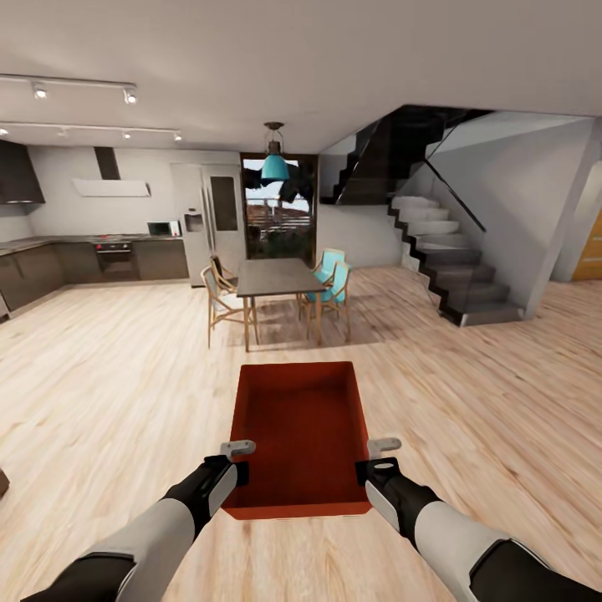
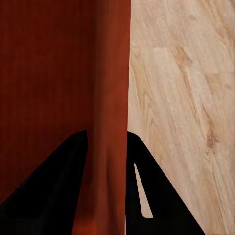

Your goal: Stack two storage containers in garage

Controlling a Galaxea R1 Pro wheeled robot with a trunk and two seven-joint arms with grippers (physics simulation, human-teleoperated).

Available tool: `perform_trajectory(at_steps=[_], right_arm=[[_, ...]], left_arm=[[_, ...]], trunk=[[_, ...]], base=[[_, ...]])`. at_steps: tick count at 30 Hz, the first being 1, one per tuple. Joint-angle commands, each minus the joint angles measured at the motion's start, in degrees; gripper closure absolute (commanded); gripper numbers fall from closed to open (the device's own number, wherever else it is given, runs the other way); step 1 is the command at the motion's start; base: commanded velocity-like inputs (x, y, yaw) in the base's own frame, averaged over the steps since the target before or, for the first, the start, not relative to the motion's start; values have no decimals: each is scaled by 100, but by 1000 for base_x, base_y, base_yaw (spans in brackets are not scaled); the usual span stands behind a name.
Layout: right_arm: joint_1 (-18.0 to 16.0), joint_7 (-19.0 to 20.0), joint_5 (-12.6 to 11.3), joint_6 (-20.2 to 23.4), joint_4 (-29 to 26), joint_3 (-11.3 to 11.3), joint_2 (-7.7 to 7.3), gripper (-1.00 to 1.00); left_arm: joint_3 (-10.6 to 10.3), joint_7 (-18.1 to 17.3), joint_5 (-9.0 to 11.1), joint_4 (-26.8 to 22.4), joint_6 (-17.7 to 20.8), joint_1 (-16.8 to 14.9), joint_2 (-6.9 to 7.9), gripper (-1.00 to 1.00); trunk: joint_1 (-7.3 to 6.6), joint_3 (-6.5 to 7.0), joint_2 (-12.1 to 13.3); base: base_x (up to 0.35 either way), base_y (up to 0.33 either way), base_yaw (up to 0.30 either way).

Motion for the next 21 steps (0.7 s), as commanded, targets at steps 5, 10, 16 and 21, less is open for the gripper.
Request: perform_trajectory(at_steps=[5, 10, 16, 21], right_arm=[[-4, -51, -112, 40, 7, 107, -1, 100], [-2, -51, -112, 40, 7, 107, 9, 100], [-2, -51, -114, 40, 7, 107, 11, 100], [-4, -51, -114, 40, 7, 107, 8, 100]], left_arm=[[-13, 133, -196, -30, -18, -2, 55, 100], [-13, 133, -196, -28, -18, -2, 55, 100], [-13, 133, -196, -28, -18, -2, 55, 100], [-13, 133, -196, -28, -18, -2, 55, 100]], trunk=[[5, -2, -4], [5, -2, -4], [5, -2, -4], [5, -2, -4]], base=[[322, 0, -30], [322, 0, -165], [322, 0, -210], [322, 0, -148]])
